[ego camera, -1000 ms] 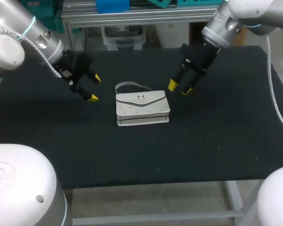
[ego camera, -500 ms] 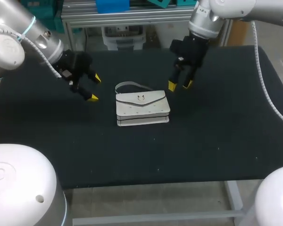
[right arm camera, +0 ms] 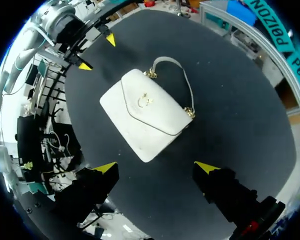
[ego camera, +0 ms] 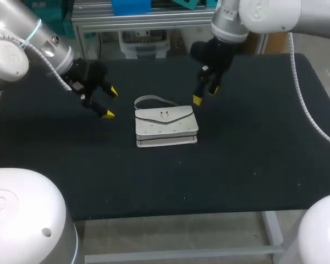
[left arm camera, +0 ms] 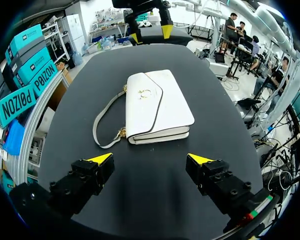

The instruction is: Pick up the bag, open it, inspect its contents, close it, and place it on the opposite side

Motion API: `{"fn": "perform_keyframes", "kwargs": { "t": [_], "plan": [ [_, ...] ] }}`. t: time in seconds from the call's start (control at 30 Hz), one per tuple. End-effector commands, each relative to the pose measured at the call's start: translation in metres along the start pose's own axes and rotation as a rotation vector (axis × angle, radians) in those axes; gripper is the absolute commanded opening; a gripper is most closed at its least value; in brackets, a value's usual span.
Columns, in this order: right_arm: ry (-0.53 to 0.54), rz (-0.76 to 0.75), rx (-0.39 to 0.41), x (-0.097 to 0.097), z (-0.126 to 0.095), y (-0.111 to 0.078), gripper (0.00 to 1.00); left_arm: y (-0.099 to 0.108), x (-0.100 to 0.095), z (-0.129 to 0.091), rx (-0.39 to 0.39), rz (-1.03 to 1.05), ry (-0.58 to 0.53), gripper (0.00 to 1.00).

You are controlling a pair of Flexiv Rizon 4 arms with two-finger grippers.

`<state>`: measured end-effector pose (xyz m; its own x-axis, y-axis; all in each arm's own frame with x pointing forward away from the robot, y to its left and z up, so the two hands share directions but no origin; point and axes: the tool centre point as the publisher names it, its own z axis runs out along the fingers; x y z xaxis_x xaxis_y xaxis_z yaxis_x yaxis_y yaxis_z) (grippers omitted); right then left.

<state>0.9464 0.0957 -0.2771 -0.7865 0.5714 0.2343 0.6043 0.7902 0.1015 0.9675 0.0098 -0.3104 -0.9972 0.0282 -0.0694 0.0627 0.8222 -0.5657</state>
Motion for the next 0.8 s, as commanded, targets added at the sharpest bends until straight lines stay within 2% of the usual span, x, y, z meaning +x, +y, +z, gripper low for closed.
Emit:
{"fn": "perform_keyframes", "kwargs": {
  "t": [0.03,0.1,0.57,0.63,0.67,0.8],
  "plan": [
    [-0.464,-0.229,-0.069,0.014,0.009,-0.010,1.00,0.001,0.000,0.001,0.003,0.001,-0.001,1.00],
    [-0.500,-0.275,-0.032,0.014,0.017,-0.010,1.00,0.001,0.000,0.001,0.003,0.001,-0.001,1.00],
    [-0.500,-0.275,-0.032,0.014,0.017,-0.010,1.00,0.001,0.000,0.001,0.003,0.001,-0.001,1.00],
    [-0.549,-0.312,-0.044,0.016,0.023,-0.004,1.00,0.000,0.000,0.001,0.013,0.003,-0.002,1.00],
    [-0.571,-0.360,-0.055,0.019,0.028,-0.003,1.00,-0.002,0.002,0.003,0.015,0.040,-0.040,1.00],
    [-0.628,-0.410,-0.099,0.029,0.044,-0.004,1.00,-0.006,0.010,0.008,0.039,0.141,-0.102,1.00]
  ]
}}
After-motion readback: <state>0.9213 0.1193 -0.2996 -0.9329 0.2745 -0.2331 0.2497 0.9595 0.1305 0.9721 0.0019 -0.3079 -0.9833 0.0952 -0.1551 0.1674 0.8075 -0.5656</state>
